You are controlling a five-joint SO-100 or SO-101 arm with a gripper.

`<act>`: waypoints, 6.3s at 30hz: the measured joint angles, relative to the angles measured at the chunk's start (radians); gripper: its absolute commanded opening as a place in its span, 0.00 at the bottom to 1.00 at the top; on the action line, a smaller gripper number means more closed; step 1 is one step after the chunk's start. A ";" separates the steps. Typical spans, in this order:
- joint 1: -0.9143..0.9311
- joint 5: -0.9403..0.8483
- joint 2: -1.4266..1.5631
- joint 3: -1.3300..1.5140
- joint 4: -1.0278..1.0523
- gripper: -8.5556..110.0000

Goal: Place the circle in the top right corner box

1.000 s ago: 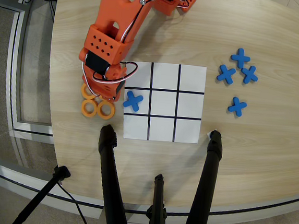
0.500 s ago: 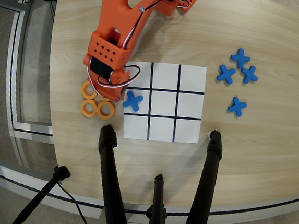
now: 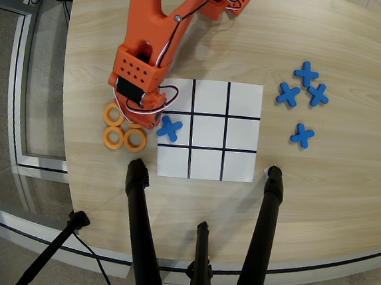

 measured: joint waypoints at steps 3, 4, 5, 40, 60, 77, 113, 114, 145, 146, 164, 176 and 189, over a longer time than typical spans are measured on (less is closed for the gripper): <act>0.000 0.005 -0.012 -0.009 -0.002 0.18; 0.000 0.005 -0.017 -0.011 -0.003 0.18; 0.002 0.005 -0.018 -0.011 -0.009 0.18; 0.212 -0.189 0.103 0.127 0.242 0.07; -0.324 0.046 0.653 0.181 0.430 0.07; -0.390 0.202 -0.060 -0.313 0.175 0.07; -0.337 0.293 -0.403 -0.658 0.241 0.12; -0.342 0.293 -0.403 -0.658 0.241 0.12; -0.400 0.138 0.755 0.040 0.650 0.13; -0.423 0.129 0.864 0.153 0.649 0.13; -0.482 0.048 1.919 1.183 0.647 0.07; 0.497 0.049 1.956 1.183 0.655 0.13; 1.043 0.049 1.956 1.183 0.655 0.13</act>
